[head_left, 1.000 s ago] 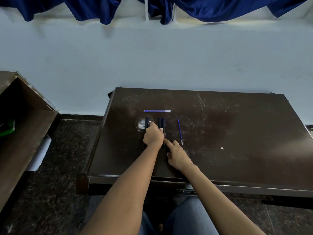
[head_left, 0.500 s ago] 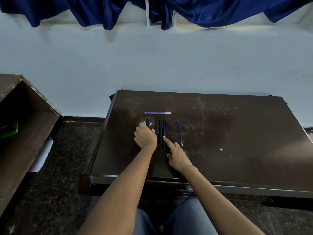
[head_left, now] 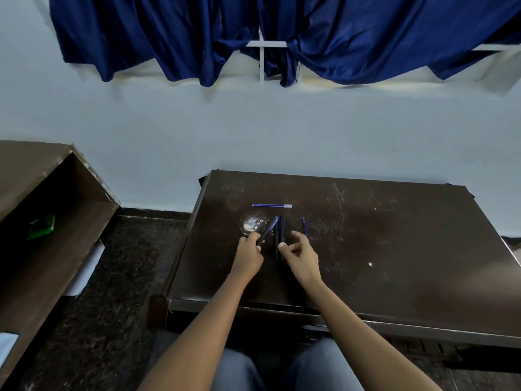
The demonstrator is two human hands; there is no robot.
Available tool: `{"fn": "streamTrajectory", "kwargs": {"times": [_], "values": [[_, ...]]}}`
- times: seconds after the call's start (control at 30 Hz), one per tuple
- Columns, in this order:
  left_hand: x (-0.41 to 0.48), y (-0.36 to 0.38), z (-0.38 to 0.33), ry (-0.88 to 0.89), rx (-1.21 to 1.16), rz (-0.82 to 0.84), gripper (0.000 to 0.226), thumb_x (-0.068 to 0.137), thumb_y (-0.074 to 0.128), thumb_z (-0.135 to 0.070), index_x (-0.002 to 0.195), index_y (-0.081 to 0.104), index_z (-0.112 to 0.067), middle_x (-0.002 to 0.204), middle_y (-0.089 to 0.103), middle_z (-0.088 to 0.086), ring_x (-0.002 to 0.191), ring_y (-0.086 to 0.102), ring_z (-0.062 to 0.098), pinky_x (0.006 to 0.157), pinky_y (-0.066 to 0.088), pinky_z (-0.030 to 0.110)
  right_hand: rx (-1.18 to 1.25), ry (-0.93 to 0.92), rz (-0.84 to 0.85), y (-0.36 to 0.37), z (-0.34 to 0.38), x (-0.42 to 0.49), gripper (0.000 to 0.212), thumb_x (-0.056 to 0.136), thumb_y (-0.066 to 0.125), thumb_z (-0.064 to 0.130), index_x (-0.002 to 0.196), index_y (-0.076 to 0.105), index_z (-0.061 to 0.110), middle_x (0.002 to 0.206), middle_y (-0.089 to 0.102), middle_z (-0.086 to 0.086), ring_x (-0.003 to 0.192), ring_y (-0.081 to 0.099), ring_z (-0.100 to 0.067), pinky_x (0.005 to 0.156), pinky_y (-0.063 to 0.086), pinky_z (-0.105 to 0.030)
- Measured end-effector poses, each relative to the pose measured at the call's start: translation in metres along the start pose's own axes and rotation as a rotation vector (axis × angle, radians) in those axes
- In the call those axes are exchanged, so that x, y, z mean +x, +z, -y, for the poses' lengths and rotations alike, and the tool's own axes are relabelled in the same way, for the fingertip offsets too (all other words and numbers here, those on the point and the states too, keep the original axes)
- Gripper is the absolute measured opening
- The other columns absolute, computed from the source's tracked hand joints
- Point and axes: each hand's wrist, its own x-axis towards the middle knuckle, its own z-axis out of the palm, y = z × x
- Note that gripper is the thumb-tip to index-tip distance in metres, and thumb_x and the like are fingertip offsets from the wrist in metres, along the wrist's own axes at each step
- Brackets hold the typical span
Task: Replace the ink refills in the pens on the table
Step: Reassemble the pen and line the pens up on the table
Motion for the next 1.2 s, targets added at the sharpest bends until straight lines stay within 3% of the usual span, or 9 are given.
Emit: {"fn": "streamTrajectory", "kwargs": {"times": [0.1, 0.23, 0.4, 0.57, 0.73, 0.97, 1.07, 1.13, 1.2], "values": [[-0.012, -0.003, 0.002, 0.111, 0.0, 0.058, 0.023, 0.094, 0.043, -0.001, 0.111, 0.055, -0.01, 0.111, 0.05, 0.009, 0.092, 0.047, 0.012, 0.079, 0.036, 0.023, 0.08, 0.054, -0.009, 0.005, 0.02, 0.001, 0.04, 0.083, 0.068, 0.038, 0.118, 0.056, 0.021, 0.083, 0.068, 0.001, 0.08, 0.064, -0.014, 0.085, 0.053, -0.035], [-0.026, -0.008, 0.001, 0.16, -0.094, 0.108, 0.016, 0.097, 0.041, -0.009, 0.106, 0.054, -0.01, 0.101, 0.058, 0.005, 0.087, 0.055, 0.015, 0.067, 0.039, 0.022, 0.127, 0.078, -0.024, 0.01, 0.041, -0.006, 0.015, 0.087, 0.066, 0.026, 0.085, 0.059, 0.013, 0.065, 0.061, 0.003, 0.06, 0.057, -0.011, 0.07, 0.052, -0.031], [-0.038, -0.009, -0.003, 0.128, -0.157, 0.021, 0.026, 0.102, 0.036, -0.023, 0.091, 0.053, -0.008, 0.085, 0.057, 0.001, 0.074, 0.054, 0.013, 0.057, 0.037, 0.017, 0.171, 0.169, 0.074, 0.02, 0.041, -0.015, 0.031, 0.083, 0.065, 0.021, 0.057, 0.048, 0.02, 0.066, 0.056, -0.002, 0.066, 0.05, -0.014, 0.067, 0.045, -0.033], [-0.04, -0.008, -0.003, 0.08, -0.222, -0.047, 0.028, 0.101, 0.039, -0.026, 0.098, 0.06, -0.008, 0.086, 0.064, 0.002, 0.077, 0.058, 0.012, 0.059, 0.04, 0.016, 0.39, 0.231, 0.098, 0.021, 0.043, -0.022, 0.015, 0.086, 0.067, 0.017, 0.071, 0.065, 0.015, 0.068, 0.063, 0.006, 0.065, 0.053, -0.004, 0.065, 0.042, -0.02], [-0.038, -0.01, 0.001, 0.043, -0.129, -0.086, 0.025, 0.098, 0.04, -0.033, 0.091, 0.061, -0.021, 0.076, 0.062, -0.004, 0.07, 0.058, 0.014, 0.056, 0.04, 0.027, 0.406, 0.267, 0.091, 0.028, 0.043, -0.018, 0.01, 0.087, 0.064, 0.016, 0.08, 0.069, 0.01, 0.071, 0.063, 0.003, 0.07, 0.054, -0.007, 0.074, 0.043, -0.025], [-0.03, -0.009, 0.008, -0.049, -0.153, -0.08, 0.027, 0.097, 0.038, -0.044, 0.093, 0.059, -0.028, 0.083, 0.065, -0.007, 0.077, 0.061, 0.013, 0.062, 0.044, 0.029, 0.407, 0.342, 0.104, 0.044, 0.046, 0.001, 0.013, 0.087, 0.057, 0.014, 0.078, 0.066, 0.015, 0.077, 0.062, -0.003, 0.07, 0.053, -0.013, 0.064, 0.042, -0.027], [-0.028, -0.006, 0.014, -0.089, -0.216, -0.058, 0.033, 0.098, 0.036, -0.041, 0.086, 0.061, -0.023, 0.079, 0.063, -0.002, 0.073, 0.059, 0.014, 0.066, 0.045, 0.032, 0.53, 0.412, -0.009, 0.043, 0.05, 0.015, 0.012, 0.09, 0.054, 0.013, 0.088, 0.066, 0.013, 0.068, 0.056, -0.001, 0.059, 0.048, -0.009, 0.054, 0.039, -0.022], [-0.029, -0.005, 0.022, -0.132, -0.268, -0.081, 0.035, 0.099, 0.036, -0.038, 0.086, 0.063, -0.02, 0.077, 0.062, -0.002, 0.07, 0.057, 0.014, 0.066, 0.044, 0.031, 0.459, 0.375, -0.062, 0.039, 0.053, 0.025, 0.013, 0.091, 0.055, 0.014, 0.083, 0.064, 0.009, 0.067, 0.055, -0.003, 0.058, 0.047, -0.01, 0.054, 0.04, -0.024], [-0.028, -0.005, 0.028, -0.172, -0.338, -0.1, 0.034, 0.099, 0.037, -0.032, 0.088, 0.065, -0.017, 0.075, 0.06, -0.002, 0.067, 0.054, 0.011, 0.063, 0.043, 0.027, 0.196, 0.252, -0.061, 0.038, 0.049, 0.035, 0.021, 0.089, 0.061, 0.019, 0.077, 0.065, 0.002, 0.072, 0.061, -0.009, 0.064, 0.053, -0.016, 0.065, 0.048, -0.034]]}}
